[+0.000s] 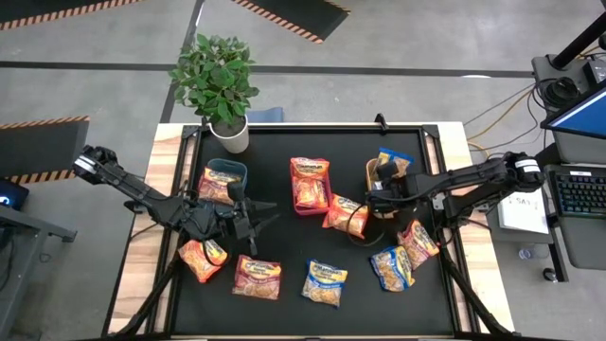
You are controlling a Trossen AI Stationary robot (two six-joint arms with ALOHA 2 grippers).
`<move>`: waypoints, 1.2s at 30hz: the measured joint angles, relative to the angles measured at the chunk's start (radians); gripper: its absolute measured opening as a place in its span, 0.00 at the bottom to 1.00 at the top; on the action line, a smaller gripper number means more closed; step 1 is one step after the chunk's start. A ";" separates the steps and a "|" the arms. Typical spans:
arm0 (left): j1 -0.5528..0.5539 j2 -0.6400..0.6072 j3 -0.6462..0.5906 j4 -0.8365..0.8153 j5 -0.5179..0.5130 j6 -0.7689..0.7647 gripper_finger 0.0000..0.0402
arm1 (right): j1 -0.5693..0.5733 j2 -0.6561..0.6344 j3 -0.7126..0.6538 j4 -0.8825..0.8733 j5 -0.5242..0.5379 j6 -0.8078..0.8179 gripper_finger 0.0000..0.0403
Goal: Sort Maruchan noodles
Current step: Put the blue noodle pack into the yellow bin, then put the orange noodle pack into the red bin
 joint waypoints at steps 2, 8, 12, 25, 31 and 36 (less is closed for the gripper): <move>0.000 0.000 0.000 0.009 0.000 0.000 0.29 | -0.010 -0.001 0.000 0.002 0.003 0.040 0.26; 0.000 0.000 0.000 0.016 0.000 0.010 0.29 | -0.033 -0.002 0.000 0.003 0.022 0.084 0.36; 0.000 0.000 0.000 0.015 0.000 0.016 0.29 | -0.039 -0.002 0.000 0.003 0.055 0.102 0.40; 0.000 0.000 0.000 0.015 0.000 0.016 0.29 | -0.049 -0.004 0.046 -0.001 0.130 0.124 0.49; 0.000 0.000 0.000 0.015 0.000 0.016 0.29 | -0.049 -0.004 0.116 -0.006 0.154 0.124 0.50; 0.000 0.000 0.000 0.015 0.000 0.016 0.29 | -0.049 -0.004 0.215 -0.007 0.164 0.207 0.50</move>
